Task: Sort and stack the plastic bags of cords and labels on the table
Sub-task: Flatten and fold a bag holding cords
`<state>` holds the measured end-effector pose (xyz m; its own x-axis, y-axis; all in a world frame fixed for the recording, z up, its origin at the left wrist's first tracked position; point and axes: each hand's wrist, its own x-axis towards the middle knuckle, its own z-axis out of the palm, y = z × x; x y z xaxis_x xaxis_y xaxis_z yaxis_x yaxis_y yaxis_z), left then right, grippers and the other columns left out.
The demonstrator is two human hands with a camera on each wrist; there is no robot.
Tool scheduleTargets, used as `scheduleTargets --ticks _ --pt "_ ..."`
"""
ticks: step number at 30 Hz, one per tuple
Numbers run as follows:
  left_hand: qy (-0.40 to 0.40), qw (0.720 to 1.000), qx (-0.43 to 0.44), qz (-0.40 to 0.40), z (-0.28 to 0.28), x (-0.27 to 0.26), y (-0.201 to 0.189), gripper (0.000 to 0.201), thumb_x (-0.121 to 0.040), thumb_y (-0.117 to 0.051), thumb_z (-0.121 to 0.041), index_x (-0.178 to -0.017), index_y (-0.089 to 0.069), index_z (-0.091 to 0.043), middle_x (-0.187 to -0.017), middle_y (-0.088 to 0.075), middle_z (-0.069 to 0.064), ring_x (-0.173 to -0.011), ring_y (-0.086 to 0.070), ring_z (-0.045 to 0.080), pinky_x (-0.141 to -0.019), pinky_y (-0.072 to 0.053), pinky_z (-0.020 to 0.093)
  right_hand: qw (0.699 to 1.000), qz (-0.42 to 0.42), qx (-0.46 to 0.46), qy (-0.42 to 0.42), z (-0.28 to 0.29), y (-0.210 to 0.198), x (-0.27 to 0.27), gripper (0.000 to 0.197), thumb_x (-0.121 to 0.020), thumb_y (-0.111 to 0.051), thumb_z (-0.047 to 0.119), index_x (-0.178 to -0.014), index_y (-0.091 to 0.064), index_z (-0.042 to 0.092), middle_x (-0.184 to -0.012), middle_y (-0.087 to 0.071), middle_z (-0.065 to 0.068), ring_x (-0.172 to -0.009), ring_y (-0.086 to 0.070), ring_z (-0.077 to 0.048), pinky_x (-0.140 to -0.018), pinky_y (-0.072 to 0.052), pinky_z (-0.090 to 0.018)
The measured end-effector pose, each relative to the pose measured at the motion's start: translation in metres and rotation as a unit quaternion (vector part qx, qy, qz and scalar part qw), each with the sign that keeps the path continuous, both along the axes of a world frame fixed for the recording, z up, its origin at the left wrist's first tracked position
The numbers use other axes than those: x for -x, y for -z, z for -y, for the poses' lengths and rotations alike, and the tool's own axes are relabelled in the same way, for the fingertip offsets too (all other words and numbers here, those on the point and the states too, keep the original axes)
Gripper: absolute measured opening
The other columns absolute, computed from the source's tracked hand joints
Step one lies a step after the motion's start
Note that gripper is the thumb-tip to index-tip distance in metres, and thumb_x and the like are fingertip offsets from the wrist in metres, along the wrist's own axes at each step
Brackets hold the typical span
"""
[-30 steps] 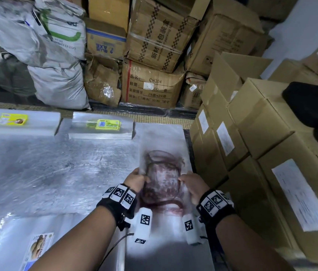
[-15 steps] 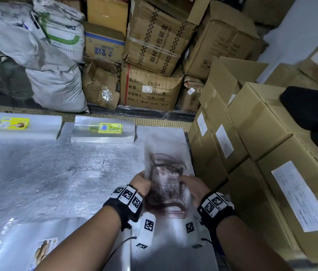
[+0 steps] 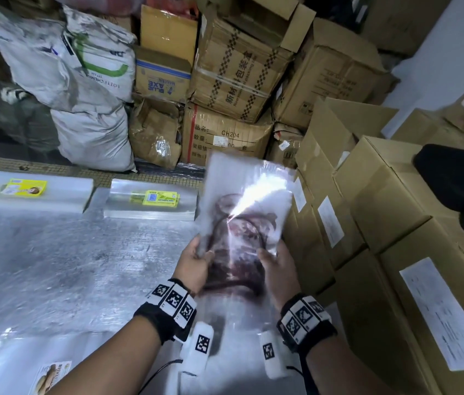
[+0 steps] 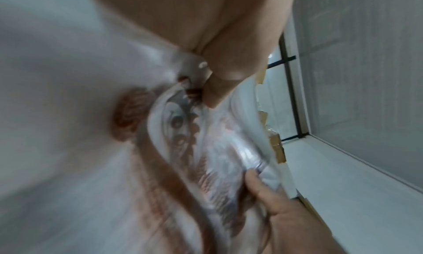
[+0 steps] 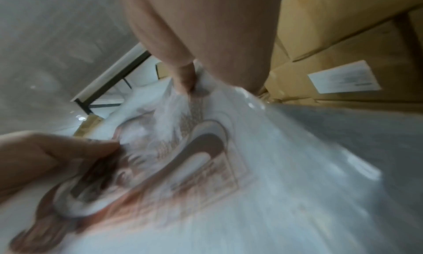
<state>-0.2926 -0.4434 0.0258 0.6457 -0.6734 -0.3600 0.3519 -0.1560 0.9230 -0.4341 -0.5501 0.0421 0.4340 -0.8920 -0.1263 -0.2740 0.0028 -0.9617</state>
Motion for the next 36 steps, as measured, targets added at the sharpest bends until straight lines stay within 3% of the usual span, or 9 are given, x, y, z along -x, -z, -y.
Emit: scheduleTargets --ticks 8,11,15,19,22,25,30,32,36 --pt "-0.095 0.981 0.094 0.139 0.038 -0.007 -0.049 0.045 -0.095 -0.051 0.005 -0.129 -0.049 -0.026 -0.110 -0.066 -0.009 -0.093 -0.065 -0.006 -0.089 -0.053 0.021 0.982 0.118 0.138 0.042 0.024 -0.047 -0.033 0.052 -0.097 -0.058 0.022 -0.124 -0.043 0.064 -0.126 -0.061 0.005 -0.118 -0.059 -0.017 -0.103 -0.046 -0.033" --pt "-0.114 0.978 0.086 0.154 0.050 -0.009 -0.050 0.041 -0.095 -0.050 0.005 -0.131 -0.054 -0.014 -0.114 -0.069 0.005 -0.092 -0.065 0.006 -0.092 -0.054 0.032 0.987 0.109 0.113 0.042 0.038 -0.044 -0.038 0.045 -0.095 -0.057 0.020 -0.134 -0.049 0.041 -0.131 -0.062 -0.007 -0.120 -0.059 -0.023 -0.106 -0.046 -0.047" --pt "-0.136 0.979 0.065 0.138 0.061 -0.009 -0.046 0.048 -0.095 -0.049 0.006 -0.138 -0.052 -0.016 -0.126 -0.064 0.008 -0.114 -0.062 0.017 -0.106 -0.046 0.039 0.990 0.089 0.104 0.029 0.051 -0.035 -0.043 0.043 -0.097 -0.057 0.010 -0.139 -0.049 0.011 -0.138 -0.057 -0.008 -0.128 -0.054 -0.022 -0.112 -0.040 -0.043" --pt "-0.183 0.959 0.106 0.187 0.076 -0.015 -0.057 0.041 -0.096 -0.051 0.002 -0.136 -0.051 -0.009 -0.132 -0.059 0.012 -0.124 -0.055 0.023 -0.110 -0.041 0.040 0.977 0.140 0.151 0.057 0.060 -0.048 -0.051 0.038 -0.094 -0.058 0.013 -0.132 -0.053 0.014 -0.129 -0.061 0.002 -0.122 -0.057 -0.013 -0.107 -0.043 -0.031" --pt "-0.181 0.960 0.113 0.180 0.085 -0.020 -0.059 0.020 -0.097 -0.053 -0.001 -0.114 -0.059 -0.009 -0.106 -0.065 0.010 -0.092 -0.064 0.007 -0.089 -0.050 0.024 0.977 0.142 0.149 0.062 0.071 -0.046 -0.057 0.031 -0.094 -0.059 0.013 -0.124 -0.054 0.005 -0.122 -0.061 -0.009 -0.115 -0.059 -0.021 -0.105 -0.046 -0.041" --pt "-0.178 0.973 0.066 0.134 0.091 -0.024 -0.051 0.011 -0.097 -0.054 -0.004 -0.105 -0.056 0.003 -0.085 -0.060 0.016 -0.076 -0.062 0.017 -0.079 -0.051 0.029 0.987 0.109 0.111 0.042 0.080 -0.034 -0.063 0.035 -0.096 -0.060 0.008 -0.127 -0.052 -0.004 -0.129 -0.059 -0.020 -0.122 -0.056 -0.029 -0.107 -0.042 -0.045" --pt "-0.184 0.973 0.055 0.125 0.096 -0.031 -0.045 0.021 -0.096 -0.055 -0.002 -0.078 -0.051 -0.013 -0.068 -0.057 -0.001 -0.065 -0.052 0.014 -0.068 -0.046 0.031 0.986 0.129 0.107 0.017 0.083 -0.040 -0.066 0.029 -0.096 -0.056 0.000 -0.107 -0.054 0.026 -0.103 -0.059 0.016 -0.094 -0.056 0.018 -0.085 -0.039 -0.003" --pt "-0.178 0.973 0.078 0.121 0.096 -0.026 -0.052 0.030 -0.096 -0.052 0.002 -0.073 -0.048 -0.016 -0.053 -0.051 -0.012 -0.054 -0.046 0.004 -0.065 -0.046 0.032 0.982 0.141 0.122 0.027 0.082 -0.039 -0.067 0.018 -0.095 -0.055 0.000 -0.106 -0.055 0.015 -0.101 -0.062 0.002 -0.096 -0.059 0.000 -0.092 -0.046 -0.017" --pt "-0.189 0.960 0.131 0.159 0.099 -0.022 -0.065 0.013 -0.097 -0.048 0.004 -0.098 -0.059 -0.001 -0.071 -0.055 0.013 -0.070 -0.052 0.007 -0.082 -0.052 0.038 0.975 0.180 0.129 0.034 0.083 -0.038 -0.071 0.014 -0.098 -0.054 0.001 -0.100 -0.048 0.013 -0.097 -0.055 -0.001 -0.094 -0.055 -0.012 -0.091 -0.046 -0.028"
